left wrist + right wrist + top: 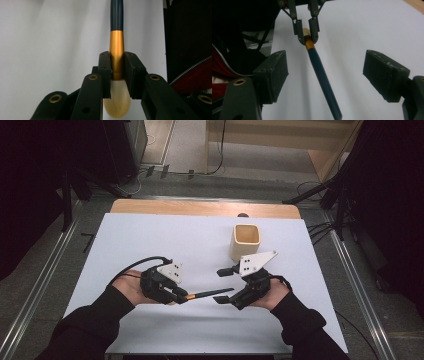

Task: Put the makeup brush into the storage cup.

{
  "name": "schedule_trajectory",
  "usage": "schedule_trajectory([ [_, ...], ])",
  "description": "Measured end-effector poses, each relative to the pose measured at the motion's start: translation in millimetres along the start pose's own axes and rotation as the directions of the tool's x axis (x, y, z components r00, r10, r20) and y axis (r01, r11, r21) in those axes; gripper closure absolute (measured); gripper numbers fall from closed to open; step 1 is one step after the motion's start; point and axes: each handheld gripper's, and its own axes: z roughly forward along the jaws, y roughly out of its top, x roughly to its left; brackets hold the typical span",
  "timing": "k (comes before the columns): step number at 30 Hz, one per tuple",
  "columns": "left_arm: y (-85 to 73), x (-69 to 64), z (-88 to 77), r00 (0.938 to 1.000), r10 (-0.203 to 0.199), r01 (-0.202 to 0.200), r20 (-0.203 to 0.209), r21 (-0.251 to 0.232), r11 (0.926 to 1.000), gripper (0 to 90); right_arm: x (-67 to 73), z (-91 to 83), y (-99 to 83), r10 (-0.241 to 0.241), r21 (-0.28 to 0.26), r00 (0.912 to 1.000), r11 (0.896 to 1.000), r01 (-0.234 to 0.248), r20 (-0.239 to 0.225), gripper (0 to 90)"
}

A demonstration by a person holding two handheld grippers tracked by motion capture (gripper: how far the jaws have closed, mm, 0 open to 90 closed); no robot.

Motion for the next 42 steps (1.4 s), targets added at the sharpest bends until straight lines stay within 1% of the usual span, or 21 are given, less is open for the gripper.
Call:
schedule_trajectory([
  [5, 6.4, -0.3, 0.7, 0.9997, 0.023, -0.023, -0.004, 0.037, 0.9990, 77.1, -0.9, 8.8, 3.0, -0.015, 0.034, 0.9998, 0.999, 0.016, -0.015, 24.3],
  [7, 8.7, 0.5, 1.2, 0.9995, 0.031, -0.031, 0.007, 0.046, 0.9984, 77.1, -2.8, 12.2, 2.5, -0.008, 0.049, 0.9997, 0.999, 0.009, -0.024, 25.8],
  [9, 10.7, -0.1, 2.9, 0.9992, 0.038, -0.039, 0.007, 0.062, 0.9973, 77.1, -4.1, 15.4, 1.8, -0.002, 0.069, 0.9995, 0.998, 0.005, -0.031, 27.7],
  [14, 14.6, 0.2, 4.0, 0.9988, 0.047, -0.048, 0.014, 0.072, 0.9962, 77.0, -4.3, 23.3, 0.1, 0.000, 0.119, 0.9984, 0.993, 0.006, -0.057, 33.1],
  [15, 15.5, -0.1, 4.2, 0.9987, 0.050, -0.051, 0.013, 0.075, 0.9959, 77.0, -4.6, 24.4, -0.2, -0.004, 0.122, 0.9984, 0.992, 0.011, -0.056, 33.7],
  [18, 17.8, -0.7, 4.3, 0.9981, 0.059, -0.060, 0.015, 0.087, 0.9944, 77.0, -4.2, 27.7, -1.9, 0.002, 0.130, 0.9982, 0.991, 0.005, -0.059, 36.5],
  [22, 19.1, -0.5, 4.3, 0.9979, 0.061, -0.063, 0.019, 0.094, 0.9935, 77.0, -4.9, 32.1, -5.0, 0.001, 0.129, 0.9978, 0.992, 0.007, -0.066, 40.3],
  [26, 19.7, -0.3, 4.7, 0.9980, 0.061, -0.062, 0.018, 0.100, 0.9931, 77.0, -3.9, 37.2, -5.4, 0.006, 0.152, 0.9966, 0.988, 0.006, -0.082, 45.3],
  [27, 19.7, -0.3, 4.8, 0.9977, 0.066, -0.067, 0.015, 0.103, 0.9925, 77.0, -3.5, 38.8, -5.3, 0.008, 0.158, 0.9963, 0.987, 0.006, -0.086, 47.1],
  [30, 19.9, -0.5, 6.2, 0.9979, 0.064, -0.065, 0.012, 0.114, 0.9913, 77.0, -3.7, 40.8, -5.5, 0.005, 0.162, 0.9957, 0.987, 0.010, -0.092, 49.0],
  [34, 20.0, -0.5, 8.0, 0.9975, 0.069, -0.070, 0.017, 0.126, 0.9895, 77.0, -2.8, 45.0, -5.3, 0.014, 0.186, 0.9953, 0.983, 0.005, -0.096, 51.3],
  [35, 20.0, -0.8, 8.8, 0.9978, 0.064, -0.065, 0.015, 0.129, 0.9895, 77.0, -2.4, 45.6, -5.2, 0.018, 0.194, 0.9948, 0.981, 0.002, -0.101, 51.9],
  [37, 20.2, -0.7, 9.4, 0.9977, 0.066, -0.067, 0.016, 0.129, 0.9893, 77.0, -2.0, 47.1, -4.4, 0.025, 0.205, 0.9941, 0.979, -0.003, -0.105, 53.3],
  [38, 20.4, -0.6, 9.6, 0.9976, 0.067, -0.069, 0.014, 0.129, 0.9893, 77.0, -2.4, 47.9, -3.9, 0.017, 0.209, 0.9943, 0.978, 0.006, -0.106, 54.8],
  [40, 20.8, -0.6, 10.0, 0.9976, 0.068, -0.069, 0.012, 0.132, 0.9888, 77.0, -2.5, 48.7, -3.0, 0.019, 0.220, 0.9942, 0.975, 0.005, -0.106, 56.7],
  [42, 20.7, -0.8, 11.6, 0.9975, 0.070, -0.071, 0.013, 0.137, 0.9881, 77.0, -2.6, 49.7, -1.7, 0.029, 0.238, 0.9937, 0.971, -0.002, -0.109, 58.8],
])
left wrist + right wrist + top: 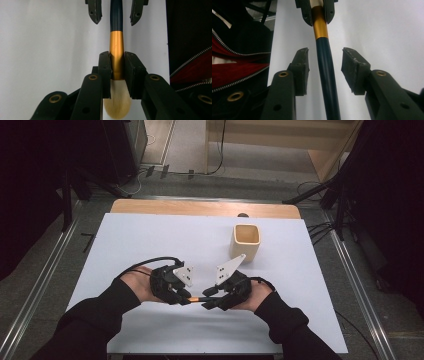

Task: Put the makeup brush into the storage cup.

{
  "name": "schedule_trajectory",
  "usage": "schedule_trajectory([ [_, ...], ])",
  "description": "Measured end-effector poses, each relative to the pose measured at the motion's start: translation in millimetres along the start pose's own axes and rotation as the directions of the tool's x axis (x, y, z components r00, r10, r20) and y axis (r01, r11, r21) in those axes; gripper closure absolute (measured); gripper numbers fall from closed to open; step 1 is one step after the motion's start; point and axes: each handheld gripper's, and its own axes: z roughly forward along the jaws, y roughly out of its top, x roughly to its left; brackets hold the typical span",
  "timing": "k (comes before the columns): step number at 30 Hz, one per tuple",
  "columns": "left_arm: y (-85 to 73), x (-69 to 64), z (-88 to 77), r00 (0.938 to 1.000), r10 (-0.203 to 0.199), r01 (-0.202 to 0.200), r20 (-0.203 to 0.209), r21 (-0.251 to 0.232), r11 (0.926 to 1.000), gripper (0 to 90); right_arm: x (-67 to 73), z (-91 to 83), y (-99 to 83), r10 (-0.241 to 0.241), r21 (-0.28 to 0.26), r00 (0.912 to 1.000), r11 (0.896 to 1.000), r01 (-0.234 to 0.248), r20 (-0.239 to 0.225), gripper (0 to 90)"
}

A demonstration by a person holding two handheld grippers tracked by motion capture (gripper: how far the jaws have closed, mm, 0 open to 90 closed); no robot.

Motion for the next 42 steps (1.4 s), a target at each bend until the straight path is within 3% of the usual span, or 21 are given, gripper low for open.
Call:
schedule_trajectory([
  [4, 1.1, -0.1, 1.4, 0.9999, 0.014, -0.014, -0.001, 0.018, 0.9997, 77.0, 0.0, 1.2, 6.0, 0.004, 0.049, 1.0000, 0.999, -0.004, -0.007, 63.4],
  [12, 2.1, -1.4, 1.8, 0.9999, 0.013, -0.013, 0.001, 0.015, 0.9998, 77.0, -1.6, 6.7, 10.3, 0.008, 0.097, 0.9996, 0.995, -0.006, -0.026, 65.9],
  [24, 1.2, -1.7, 3.0, 0.9999, 0.011, -0.011, 0.010, 0.013, 0.9998, 77.0, -2.9, 10.0, 11.3, 0.016, 0.110, 0.9987, 0.994, -0.011, -0.049, 77.2],
  [35, -1.6, -1.2, 1.7, 0.9997, 0.017, -0.017, 0.018, -0.014, 0.9998, 75.4, -1.1, 8.9, 12.8, -0.032, 0.108, 0.9980, 0.993, 0.038, -0.055, 79.1],
  [39, -5.0, -0.3, -2.6, 0.9999, 0.007, -0.006, 0.011, -0.078, 0.9969, 56.3, -0.7, 5.6, 16.1, -0.038, 0.112, 0.9982, 0.993, 0.043, -0.047, 79.1],
  [41, -7.1, 0.8, -2.2, 0.9998, -0.011, 0.012, 0.015, -0.079, 0.9968, 44.4, -0.8, 3.9, 18.0, -0.038, 0.124, 0.9980, 0.991, 0.044, -0.050, 79.1],
  [42, -8.3, 0.8, -1.7, 0.9999, -0.015, 0.016, 0.008, -0.079, 0.9967, 42.6, -0.7, 3.3, 19.3, -0.039, 0.137, 0.9981, 0.990, 0.045, -0.049, 79.1],
])
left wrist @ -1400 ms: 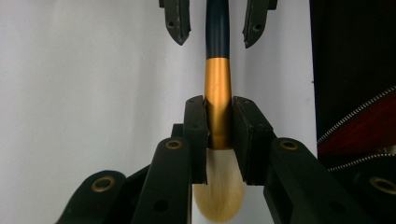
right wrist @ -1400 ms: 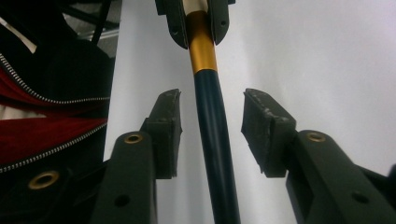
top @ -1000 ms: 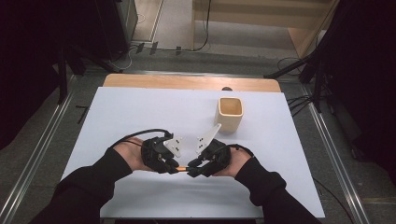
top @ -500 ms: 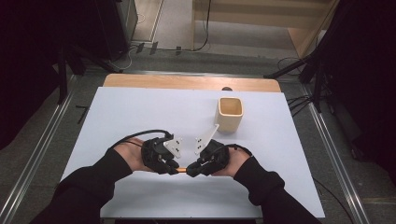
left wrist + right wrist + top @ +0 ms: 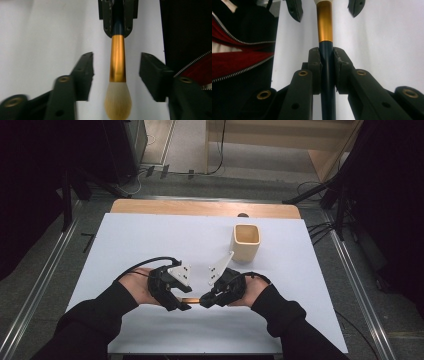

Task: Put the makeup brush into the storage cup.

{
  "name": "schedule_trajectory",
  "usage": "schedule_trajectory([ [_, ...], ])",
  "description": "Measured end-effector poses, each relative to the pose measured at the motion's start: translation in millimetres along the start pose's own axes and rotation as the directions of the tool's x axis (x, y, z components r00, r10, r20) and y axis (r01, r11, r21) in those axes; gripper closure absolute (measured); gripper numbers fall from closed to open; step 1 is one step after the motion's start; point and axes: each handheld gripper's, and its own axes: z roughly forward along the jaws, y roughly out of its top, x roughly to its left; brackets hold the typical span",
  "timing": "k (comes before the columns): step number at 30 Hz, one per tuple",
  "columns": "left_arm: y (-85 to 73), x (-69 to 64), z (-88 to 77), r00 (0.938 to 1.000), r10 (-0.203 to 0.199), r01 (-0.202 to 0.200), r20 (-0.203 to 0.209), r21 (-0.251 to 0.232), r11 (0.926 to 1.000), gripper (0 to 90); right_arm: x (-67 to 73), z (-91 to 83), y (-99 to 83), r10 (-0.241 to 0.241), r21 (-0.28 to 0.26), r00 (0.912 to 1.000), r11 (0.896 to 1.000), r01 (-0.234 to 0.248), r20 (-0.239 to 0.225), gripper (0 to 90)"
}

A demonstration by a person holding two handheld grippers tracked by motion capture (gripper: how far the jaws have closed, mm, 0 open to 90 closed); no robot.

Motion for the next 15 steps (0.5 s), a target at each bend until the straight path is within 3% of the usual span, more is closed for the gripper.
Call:
schedule_trajectory([
  [6, -6.5, -0.9, 3.3, 0.9996, -0.028, 0.028, 0.011, -0.001, 0.9996, 33.1, -0.3, -2.7, 7.5, -0.022, 0.088, 0.9997, 0.996, 0.021, 0.006, 79.0],
  [15, -12.2, -1.9, 7.1, 0.9980, -0.060, 0.060, 0.022, -0.016, 0.9981, 31.8, -2.6, -3.6, 14.1, -0.030, 0.168, 0.9995, 0.985, 0.031, -0.011, 79.0],
])
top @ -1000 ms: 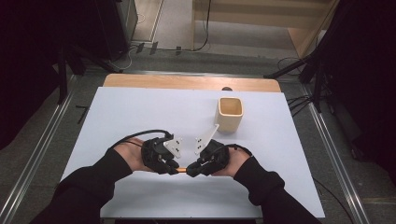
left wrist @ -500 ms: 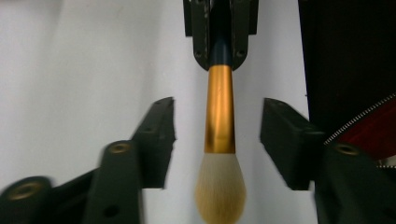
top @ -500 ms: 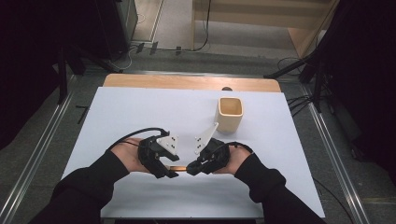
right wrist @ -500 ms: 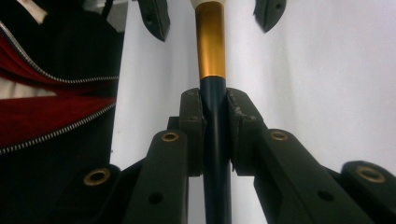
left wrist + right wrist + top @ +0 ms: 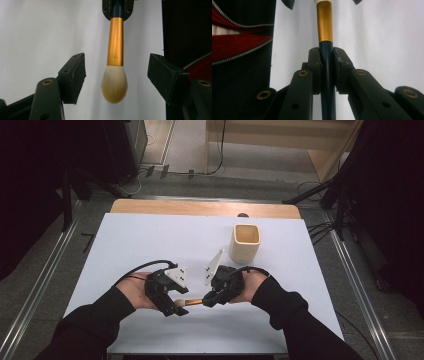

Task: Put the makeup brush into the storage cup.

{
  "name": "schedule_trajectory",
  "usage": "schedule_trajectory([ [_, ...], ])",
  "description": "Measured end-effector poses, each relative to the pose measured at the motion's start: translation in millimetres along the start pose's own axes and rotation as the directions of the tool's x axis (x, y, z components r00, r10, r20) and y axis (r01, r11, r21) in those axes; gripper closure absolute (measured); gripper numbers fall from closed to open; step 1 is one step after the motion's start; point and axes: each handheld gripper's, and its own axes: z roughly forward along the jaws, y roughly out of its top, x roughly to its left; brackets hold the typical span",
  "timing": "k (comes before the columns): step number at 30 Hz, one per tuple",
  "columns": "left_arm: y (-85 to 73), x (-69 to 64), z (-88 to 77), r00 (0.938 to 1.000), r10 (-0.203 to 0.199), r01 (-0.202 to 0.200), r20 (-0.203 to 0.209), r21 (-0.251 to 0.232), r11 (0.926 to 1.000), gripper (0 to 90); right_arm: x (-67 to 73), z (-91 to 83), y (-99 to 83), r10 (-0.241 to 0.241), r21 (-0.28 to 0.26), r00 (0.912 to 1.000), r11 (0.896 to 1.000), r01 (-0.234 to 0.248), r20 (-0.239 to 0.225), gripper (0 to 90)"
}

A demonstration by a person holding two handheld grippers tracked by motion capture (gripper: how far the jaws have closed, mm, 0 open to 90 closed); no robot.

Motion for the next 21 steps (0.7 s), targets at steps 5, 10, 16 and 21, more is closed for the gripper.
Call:
schedule_trajectory([
  [5, -1.7, -0.7, 3.6, 0.9999, -0.007, 0.007, 0.010, -0.011, 0.9999, 33.9, 0.7, 1.2, -0.1, -0.001, 0.051, 1.0000, 0.999, 0.001, -0.003, 79.0],
  [10, -4.7, -0.8, 6.3, 0.9998, -0.017, 0.018, 0.014, -0.027, 0.9995, 34.0, 0.4, 1.1, -1.9, -0.010, 0.058, 0.9999, 0.998, 0.010, 0.009, 79.0],
  [16, -20.1, 3.1, -4.4, 0.9970, -0.075, 0.077, 0.016, -0.144, 0.9866, 32.4, 1.9, -9.2, -14.4, 0.000, -0.024, 0.9998, 1.000, 0.000, 0.022, 79.0],
  [21, -33.1, 4.4, -9.8, 0.9922, -0.125, 0.123, 0.008, -0.209, 0.9700, 31.9, 1.5, -12.6, -23.8, 0.028, -0.075, 0.9995, 0.997, -0.026, 0.015, 78.9],
])
